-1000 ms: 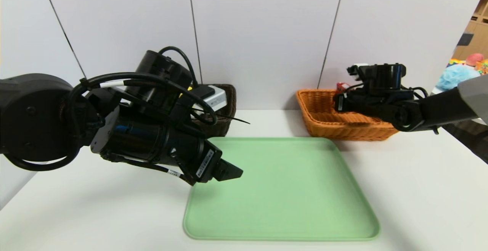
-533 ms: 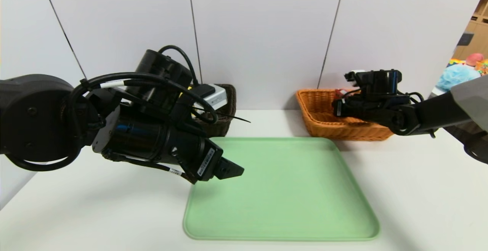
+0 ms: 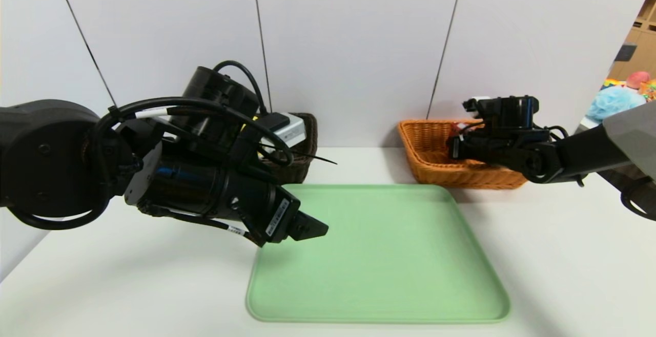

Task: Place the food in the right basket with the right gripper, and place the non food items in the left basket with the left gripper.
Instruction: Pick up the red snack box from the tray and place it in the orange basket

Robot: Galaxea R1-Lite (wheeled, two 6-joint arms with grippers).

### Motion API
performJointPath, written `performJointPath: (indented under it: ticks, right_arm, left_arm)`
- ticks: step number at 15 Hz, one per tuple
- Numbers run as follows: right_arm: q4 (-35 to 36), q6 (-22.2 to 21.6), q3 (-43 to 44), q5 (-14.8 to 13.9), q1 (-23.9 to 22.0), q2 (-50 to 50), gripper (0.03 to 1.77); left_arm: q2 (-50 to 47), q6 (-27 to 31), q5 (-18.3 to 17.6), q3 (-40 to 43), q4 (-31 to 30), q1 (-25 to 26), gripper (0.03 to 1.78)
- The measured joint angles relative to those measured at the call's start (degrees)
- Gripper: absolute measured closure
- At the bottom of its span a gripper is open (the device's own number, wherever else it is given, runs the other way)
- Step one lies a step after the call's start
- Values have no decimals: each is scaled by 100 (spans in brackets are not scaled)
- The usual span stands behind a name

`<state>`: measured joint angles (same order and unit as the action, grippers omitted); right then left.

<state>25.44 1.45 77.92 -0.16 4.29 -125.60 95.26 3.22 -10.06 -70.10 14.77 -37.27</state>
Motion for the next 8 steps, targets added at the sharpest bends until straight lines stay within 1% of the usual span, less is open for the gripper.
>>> performJointPath:
  ticks: [2,5,8]
  right_arm:
    - [-22,0,0,0,-2,10,139]
    - [-76,-5,-4,-5,0,29,97]
    - [-52,-9,-2,-9,0,66,69]
  left_arm:
    - [2,2,0,-11,-1,0,12]
    - [0,0,2,-11,-1,1,12]
    - [-9,2,0,-18,0,9,12]
